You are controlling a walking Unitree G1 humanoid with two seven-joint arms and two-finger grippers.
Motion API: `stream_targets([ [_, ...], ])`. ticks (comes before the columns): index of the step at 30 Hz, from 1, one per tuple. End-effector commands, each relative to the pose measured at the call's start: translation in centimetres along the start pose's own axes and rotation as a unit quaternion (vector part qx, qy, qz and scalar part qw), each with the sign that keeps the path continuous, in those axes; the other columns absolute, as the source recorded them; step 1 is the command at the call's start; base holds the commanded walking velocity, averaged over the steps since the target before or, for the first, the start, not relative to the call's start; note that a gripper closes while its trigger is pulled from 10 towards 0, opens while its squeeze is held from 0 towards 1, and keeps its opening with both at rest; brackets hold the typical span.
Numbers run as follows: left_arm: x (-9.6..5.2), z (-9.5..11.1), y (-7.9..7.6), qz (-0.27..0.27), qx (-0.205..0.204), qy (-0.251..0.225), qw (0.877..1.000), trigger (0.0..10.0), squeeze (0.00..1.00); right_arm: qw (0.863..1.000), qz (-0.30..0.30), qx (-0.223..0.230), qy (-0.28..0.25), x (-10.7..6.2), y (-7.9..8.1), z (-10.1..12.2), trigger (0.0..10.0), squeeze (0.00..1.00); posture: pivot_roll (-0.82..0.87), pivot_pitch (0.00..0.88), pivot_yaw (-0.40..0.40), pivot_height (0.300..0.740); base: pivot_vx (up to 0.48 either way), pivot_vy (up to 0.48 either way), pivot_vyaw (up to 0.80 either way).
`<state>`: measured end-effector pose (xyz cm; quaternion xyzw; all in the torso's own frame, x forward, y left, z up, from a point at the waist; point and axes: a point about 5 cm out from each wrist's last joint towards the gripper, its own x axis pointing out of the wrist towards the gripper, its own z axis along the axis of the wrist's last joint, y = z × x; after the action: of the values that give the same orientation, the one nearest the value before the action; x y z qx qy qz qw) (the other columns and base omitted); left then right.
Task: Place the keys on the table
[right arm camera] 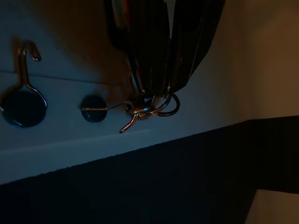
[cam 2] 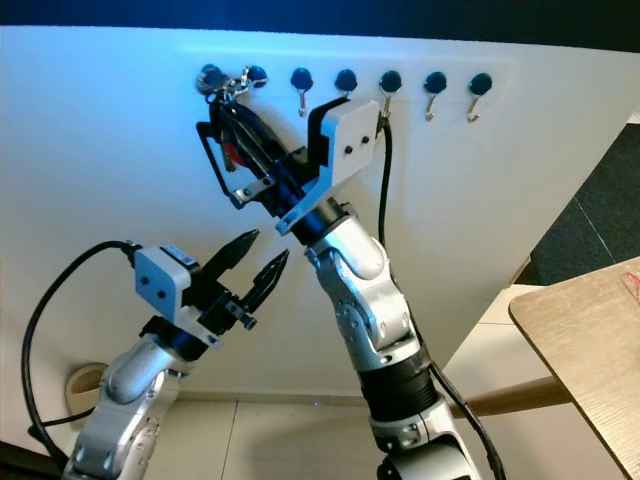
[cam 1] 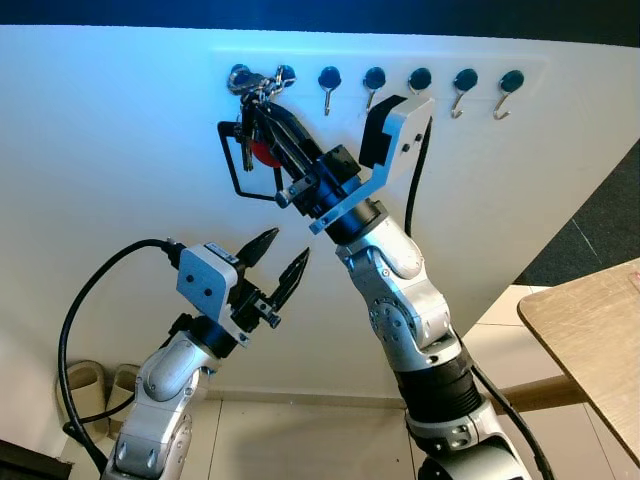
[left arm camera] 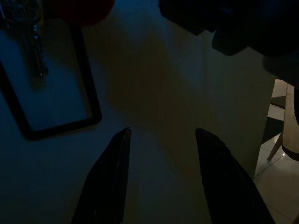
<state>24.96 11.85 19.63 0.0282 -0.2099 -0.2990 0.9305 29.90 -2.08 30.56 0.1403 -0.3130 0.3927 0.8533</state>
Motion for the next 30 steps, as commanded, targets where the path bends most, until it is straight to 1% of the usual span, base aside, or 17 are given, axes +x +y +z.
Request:
stream_targets([
  [1,-0.1,-0.2,-0.3,-0.015,0.008,0.010,1.000,10.0,0.00,0.999,-0.003,0.029,-0.022,1.3,0.6,0.6,10.0,0.00,0.04,0.140,-0.002,0.740,0.000,0.000,0.00],
  [2,0.0,-0.2,-0.3,-0.016,0.008,0.011,1.000,10.0,0.00,0.999,-0.013,0.036,-0.013,1.5,0.1,0.2,10.0,0.00,0.04,0.136,-0.002,0.740,0.000,0.000,0.00],
  [3,0.0,-0.2,-0.3,-0.016,0.008,0.011,1.000,10.0,0.00,0.999,-0.013,0.036,-0.013,1.5,0.1,0.2,10.0,0.00,0.04,0.136,-0.002,0.740,0.000,0.000,0.00],
  [4,0.0,-0.3,-0.4,-0.018,0.008,0.012,1.000,10.0,0.00,0.999,-0.024,0.043,0.000,1.6,-0.2,-0.2,10.0,0.00,0.04,0.134,-0.003,0.740,0.000,0.000,0.00],
  [9,0.0,-0.3,-0.4,-0.019,0.010,0.013,1.000,10.0,0.00,0.997,-0.044,0.062,0.001,1.8,-0.7,-0.5,10.0,0.00,0.04,0.131,-0.005,0.740,0.000,0.000,0.00],
  [18,0.0,-0.3,-0.4,-0.019,0.013,0.013,1.000,10.0,0.00,0.996,-0.035,0.084,-0.008,2.5,-0.4,-0.2,10.0,0.00,0.03,0.131,-0.005,0.740,0.000,0.000,0.00],
  [22,-0.1,-0.3,-0.5,-0.019,0.014,0.013,1.000,10.0,0.00,0.997,-0.024,0.075,0.000,2.4,-0.3,-0.4,10.0,0.00,0.03,0.131,-0.005,0.740,0.000,0.000,0.00],
  [25,0.0,-0.3,-0.5,-0.019,0.014,0.013,1.000,10.0,0.00,0.998,-0.020,0.062,0.027,1.4,0.1,-1.7,10.0,0.00,0.03,0.132,-0.007,0.740,0.000,0.000,0.00],
  [26,0.0,-0.3,-0.5,-0.019,0.014,0.013,1.000,10.0,0.00,0.998,-0.020,0.062,0.027,1.4,0.1,-1.7,10.0,0.00,0.03,0.132,-0.007,0.740,0.000,0.000,0.00],
  [27,0.0,-0.3,-0.5,-0.017,0.014,0.013,1.000,10.0,0.00,0.997,-0.027,0.063,0.046,0.2,0.2,-2.7,10.0,0.00,0.04,0.134,-0.009,0.740,0.000,0.000,0.00],
  [28,0.0,-0.3,-0.5,-0.017,0.014,0.013,1.000,10.0,0.00,0.997,-0.027,0.063,0.046,0.2,0.2,-2.7,10.0,0.00,0.04,0.134,-0.009,0.740,0.000,0.000,0.00],
  [30,0.0,-0.3,-0.4,-0.012,0.014,0.012,1.000,10.0,0.00,0.995,-0.034,0.061,0.067,-1.1,0.2,-3.8,10.0,0.00,0.04,0.134,-0.011,0.740,0.000,0.000,0.00],
])
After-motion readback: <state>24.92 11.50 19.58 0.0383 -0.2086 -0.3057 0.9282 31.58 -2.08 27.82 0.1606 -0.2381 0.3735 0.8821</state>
